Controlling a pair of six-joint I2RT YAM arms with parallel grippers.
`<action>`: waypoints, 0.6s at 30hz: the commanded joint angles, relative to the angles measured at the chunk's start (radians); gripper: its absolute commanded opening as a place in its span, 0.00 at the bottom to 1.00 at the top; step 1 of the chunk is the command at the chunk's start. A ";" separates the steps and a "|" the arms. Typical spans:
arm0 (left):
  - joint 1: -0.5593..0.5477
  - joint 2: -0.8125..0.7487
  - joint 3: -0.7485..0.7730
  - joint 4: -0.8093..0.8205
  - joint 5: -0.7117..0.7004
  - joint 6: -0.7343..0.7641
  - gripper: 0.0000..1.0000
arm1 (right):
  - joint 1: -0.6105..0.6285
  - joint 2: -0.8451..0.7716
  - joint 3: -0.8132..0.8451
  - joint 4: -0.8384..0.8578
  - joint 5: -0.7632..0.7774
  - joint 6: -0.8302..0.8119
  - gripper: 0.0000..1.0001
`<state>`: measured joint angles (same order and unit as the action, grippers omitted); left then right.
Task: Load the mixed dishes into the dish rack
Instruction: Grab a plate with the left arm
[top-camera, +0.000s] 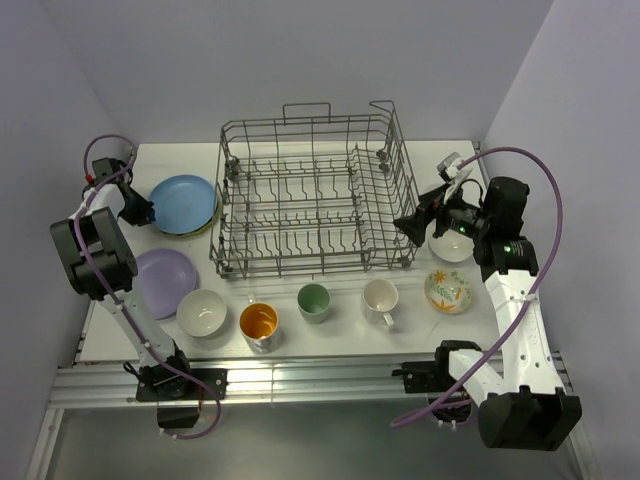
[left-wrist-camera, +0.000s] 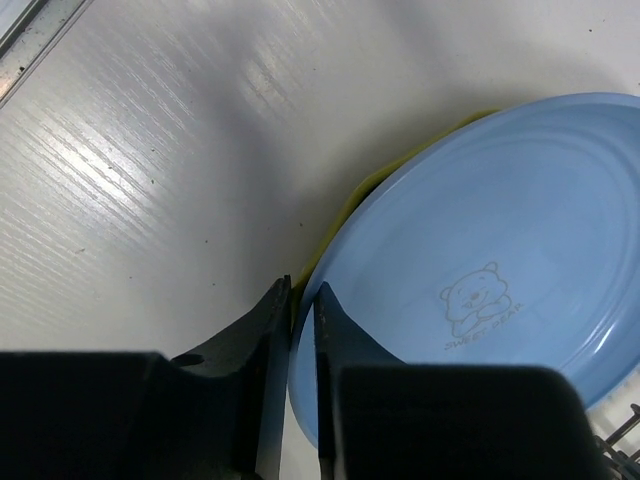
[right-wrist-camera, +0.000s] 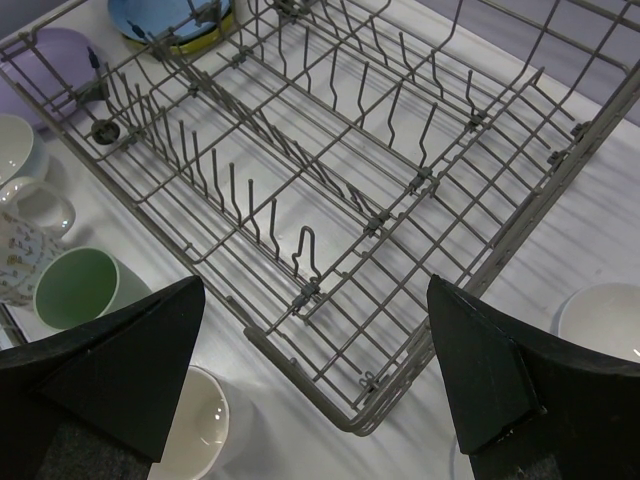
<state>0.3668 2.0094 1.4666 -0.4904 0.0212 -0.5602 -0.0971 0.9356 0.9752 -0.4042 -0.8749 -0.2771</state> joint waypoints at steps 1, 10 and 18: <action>-0.005 -0.058 0.021 0.004 0.008 0.011 0.04 | -0.003 -0.004 -0.001 0.039 0.004 0.009 1.00; -0.020 -0.090 0.021 -0.008 -0.017 0.032 0.00 | -0.003 -0.011 0.002 0.038 0.007 0.009 1.00; -0.028 -0.164 0.003 0.010 -0.084 0.068 0.00 | -0.003 -0.015 0.000 0.036 0.004 0.010 1.00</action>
<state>0.3431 1.9316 1.4654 -0.5137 -0.0273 -0.5148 -0.0971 0.9356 0.9752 -0.4042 -0.8719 -0.2768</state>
